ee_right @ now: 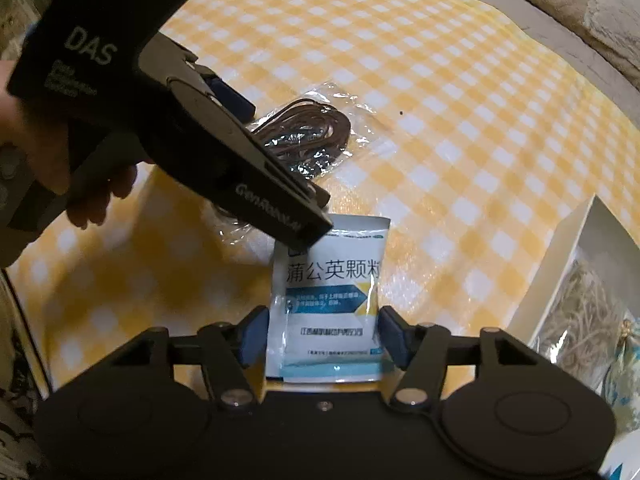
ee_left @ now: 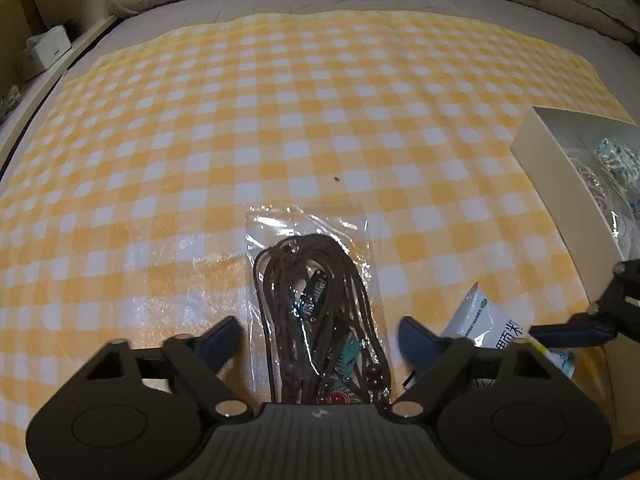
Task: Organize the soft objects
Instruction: 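Close the right tool on the white granule packet while the left tool grips the dark cord bag, then carry the white packet and dark cord bag into the box and open both tools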
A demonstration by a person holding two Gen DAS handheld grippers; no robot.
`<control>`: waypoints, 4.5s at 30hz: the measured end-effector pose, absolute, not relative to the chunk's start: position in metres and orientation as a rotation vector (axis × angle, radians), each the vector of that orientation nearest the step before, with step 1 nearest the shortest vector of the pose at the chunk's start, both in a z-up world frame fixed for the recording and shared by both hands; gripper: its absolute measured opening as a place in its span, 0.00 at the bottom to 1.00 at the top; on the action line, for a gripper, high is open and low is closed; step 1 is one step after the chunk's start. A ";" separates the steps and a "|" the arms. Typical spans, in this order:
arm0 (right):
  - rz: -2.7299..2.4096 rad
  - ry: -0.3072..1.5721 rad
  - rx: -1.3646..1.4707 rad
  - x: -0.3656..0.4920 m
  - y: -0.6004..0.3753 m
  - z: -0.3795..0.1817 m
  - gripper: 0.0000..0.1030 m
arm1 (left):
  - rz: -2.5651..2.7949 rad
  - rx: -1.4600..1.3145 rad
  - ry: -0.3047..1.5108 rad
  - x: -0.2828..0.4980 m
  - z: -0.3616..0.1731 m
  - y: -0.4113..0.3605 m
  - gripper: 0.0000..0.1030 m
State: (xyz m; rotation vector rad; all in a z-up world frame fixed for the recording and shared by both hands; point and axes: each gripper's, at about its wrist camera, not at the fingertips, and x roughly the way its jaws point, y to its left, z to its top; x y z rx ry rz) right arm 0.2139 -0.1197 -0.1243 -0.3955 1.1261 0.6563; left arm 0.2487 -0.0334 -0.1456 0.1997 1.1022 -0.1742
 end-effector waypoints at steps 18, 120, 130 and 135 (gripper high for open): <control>0.623 1.073 -0.368 0.222 -0.122 -0.108 0.30 | -0.138 0.098 1.035 0.254 -0.098 0.020 0.35; -0.047 0.887 0.064 0.200 -0.423 -0.061 0.79 | -0.874 0.516 0.791 0.212 -0.081 -0.238 0.95; -0.023 0.809 0.042 0.160 -0.409 -0.033 0.99 | -0.795 0.357 0.738 0.200 -0.045 -0.211 0.98; -0.022 0.733 0.048 0.133 -0.400 -0.013 1.00 | -0.756 0.276 0.702 0.185 -0.023 -0.193 1.00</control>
